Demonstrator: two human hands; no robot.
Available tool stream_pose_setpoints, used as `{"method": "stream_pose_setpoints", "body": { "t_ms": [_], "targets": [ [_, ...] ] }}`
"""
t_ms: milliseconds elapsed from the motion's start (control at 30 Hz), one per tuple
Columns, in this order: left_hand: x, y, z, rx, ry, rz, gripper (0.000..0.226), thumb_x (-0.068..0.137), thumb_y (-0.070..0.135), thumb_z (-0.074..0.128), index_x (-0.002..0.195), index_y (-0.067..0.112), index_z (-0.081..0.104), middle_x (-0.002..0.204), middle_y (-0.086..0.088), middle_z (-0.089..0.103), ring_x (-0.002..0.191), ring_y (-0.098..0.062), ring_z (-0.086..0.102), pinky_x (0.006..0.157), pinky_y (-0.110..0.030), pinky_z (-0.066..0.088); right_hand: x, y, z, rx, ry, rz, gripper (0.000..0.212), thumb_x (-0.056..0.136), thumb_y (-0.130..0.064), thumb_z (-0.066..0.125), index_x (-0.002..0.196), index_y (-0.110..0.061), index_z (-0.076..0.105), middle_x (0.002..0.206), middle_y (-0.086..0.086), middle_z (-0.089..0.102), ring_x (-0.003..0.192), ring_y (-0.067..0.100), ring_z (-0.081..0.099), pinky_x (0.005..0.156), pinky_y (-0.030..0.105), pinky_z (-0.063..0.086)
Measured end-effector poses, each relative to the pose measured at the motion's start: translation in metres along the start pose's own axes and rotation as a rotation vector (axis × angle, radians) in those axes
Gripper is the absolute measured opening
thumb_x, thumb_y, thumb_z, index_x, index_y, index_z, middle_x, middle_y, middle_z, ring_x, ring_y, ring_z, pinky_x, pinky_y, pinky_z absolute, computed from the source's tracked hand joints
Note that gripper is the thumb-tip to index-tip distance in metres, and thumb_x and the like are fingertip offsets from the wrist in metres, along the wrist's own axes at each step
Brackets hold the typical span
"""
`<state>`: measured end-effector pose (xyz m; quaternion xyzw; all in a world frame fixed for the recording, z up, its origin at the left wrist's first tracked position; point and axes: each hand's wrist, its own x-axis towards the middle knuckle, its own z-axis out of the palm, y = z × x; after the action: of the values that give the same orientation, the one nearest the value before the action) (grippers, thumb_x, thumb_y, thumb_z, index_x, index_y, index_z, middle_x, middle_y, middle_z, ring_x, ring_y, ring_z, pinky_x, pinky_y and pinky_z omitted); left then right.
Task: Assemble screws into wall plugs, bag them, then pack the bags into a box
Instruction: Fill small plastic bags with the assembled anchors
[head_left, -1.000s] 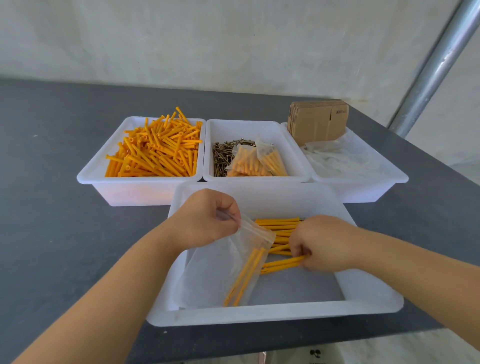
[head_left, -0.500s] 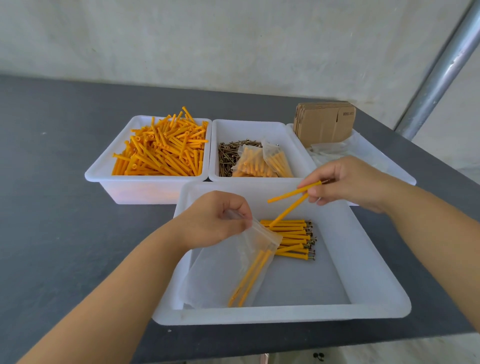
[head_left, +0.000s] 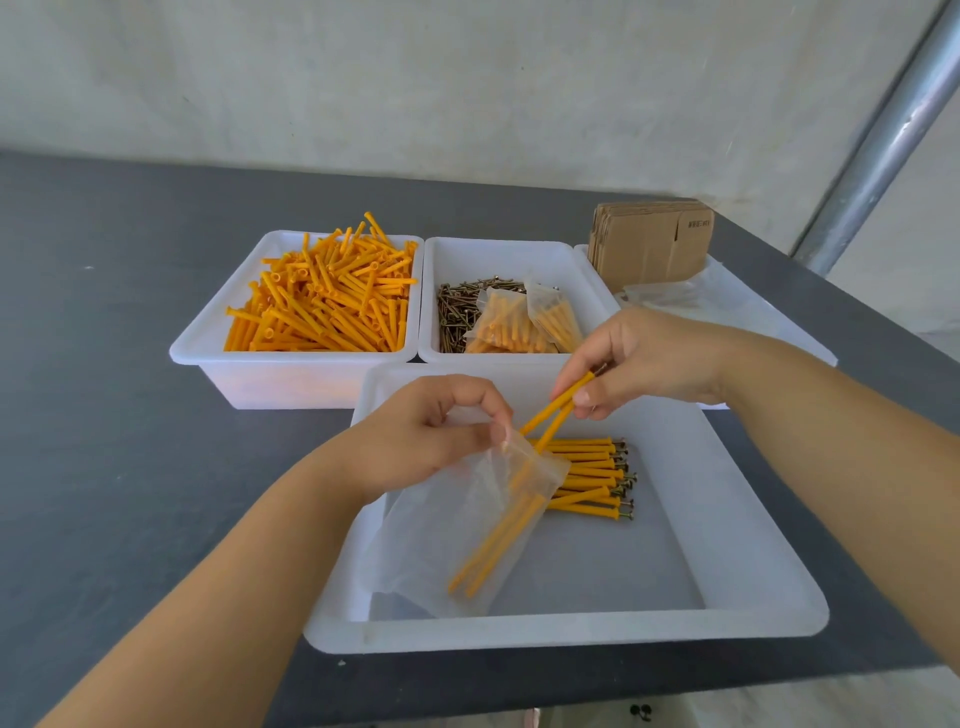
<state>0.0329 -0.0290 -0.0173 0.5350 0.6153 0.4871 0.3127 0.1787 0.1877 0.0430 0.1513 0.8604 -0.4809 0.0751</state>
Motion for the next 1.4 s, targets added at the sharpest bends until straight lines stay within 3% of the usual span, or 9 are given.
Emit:
{"method": "stream_pose_setpoints", "body": {
  "t_ms": [133,267,467,633,800,1033,1167,1300,1400],
  "targets": [
    [0.0,0.002,-0.003,-0.109,0.009,-0.003,0.01,0.092,0.007,0.064,0.087,0.013,0.07,0.111,-0.014,0.067,0.093,-0.028,0.063,0.077,-0.035,0.053,0.011,-0.007,0.021,0.036,-0.097,0.02,0.022,0.088,0.001,0.067,0.106,-0.01,0.074,0.097,0.009,0.076,0.087,0.017,0.073,0.075,0.024,0.058],
    [-0.001,0.003,-0.001,-0.14,0.019,-0.025,0.011,0.085,0.016,0.064,0.09,0.007,0.067,0.091,-0.025,0.063,0.079,-0.029,0.056,0.077,-0.042,0.045,0.018,-0.02,0.038,0.04,-0.273,0.02,0.028,0.092,0.006,0.059,0.114,-0.008,0.068,0.108,0.011,0.072,0.09,0.013,0.068,0.073,0.024,0.056],
    [-0.001,0.002,-0.003,-0.132,0.038,-0.047,0.016,0.091,0.007,0.065,0.082,0.019,0.07,0.105,-0.004,0.071,0.094,-0.016,0.065,0.089,-0.043,0.051,0.005,-0.025,0.031,-0.173,0.154,-0.07,0.026,0.089,-0.002,0.058,0.096,-0.02,0.075,0.089,-0.006,0.077,0.088,0.002,0.071,0.067,0.022,0.057],
    [0.001,0.002,-0.003,-0.108,0.051,-0.066,0.03,0.093,0.004,0.062,0.077,0.027,0.071,0.114,-0.001,0.069,0.097,-0.013,0.065,0.079,-0.031,0.051,-0.014,0.012,0.047,-0.726,-0.007,0.071,0.016,0.081,-0.02,0.077,0.096,-0.024,0.076,0.086,-0.01,0.073,0.073,-0.001,0.063,0.067,0.015,0.048],
    [0.0,0.003,-0.002,-0.112,0.067,-0.074,0.025,0.093,0.003,0.063,0.081,0.022,0.072,0.113,-0.002,0.07,0.097,-0.018,0.066,0.087,-0.045,0.054,-0.018,0.039,0.071,-1.078,-0.016,0.042,0.015,0.08,-0.028,0.072,0.094,-0.027,0.068,0.078,-0.013,0.056,0.076,0.009,0.048,0.054,0.022,0.033],
    [-0.001,0.003,-0.003,-0.085,0.064,-0.083,0.022,0.093,0.004,0.064,0.083,0.021,0.072,0.113,-0.002,0.07,0.099,-0.024,0.066,0.094,-0.056,0.052,-0.022,0.036,0.08,-1.149,-0.035,0.07,0.018,0.081,-0.034,0.07,0.076,-0.027,0.054,0.075,-0.01,0.052,0.074,0.012,0.046,0.051,0.023,0.03],
    [0.0,0.005,-0.002,-0.075,0.064,-0.076,0.008,0.082,0.021,0.067,0.081,0.025,0.073,0.111,0.001,0.071,0.098,-0.019,0.067,0.092,-0.047,0.053,-0.021,0.038,0.086,-1.243,-0.038,0.083,0.011,0.083,-0.027,0.066,0.077,-0.018,0.063,0.077,-0.002,0.058,0.076,0.021,0.052,0.051,0.024,0.032],
    [0.0,0.004,-0.001,-0.073,0.063,-0.085,0.008,0.079,0.024,0.065,0.079,0.027,0.073,0.111,0.002,0.071,0.095,-0.017,0.066,0.089,-0.045,0.053,-0.023,0.039,0.092,-1.29,-0.044,0.102,0.026,0.078,-0.019,0.062,0.061,-0.017,0.044,0.063,-0.001,0.045,0.069,0.025,0.049,0.048,0.023,0.029],
    [0.0,0.003,-0.001,-0.076,0.064,-0.09,0.008,0.079,0.024,0.065,0.079,0.026,0.073,0.111,0.003,0.071,0.097,-0.022,0.067,0.088,-0.047,0.054,-0.026,0.033,0.082,-1.186,-0.011,0.087,0.008,0.074,-0.024,0.066,0.075,-0.018,0.061,0.073,-0.002,0.059,0.075,0.022,0.057,0.053,0.024,0.036]
  ]
}}
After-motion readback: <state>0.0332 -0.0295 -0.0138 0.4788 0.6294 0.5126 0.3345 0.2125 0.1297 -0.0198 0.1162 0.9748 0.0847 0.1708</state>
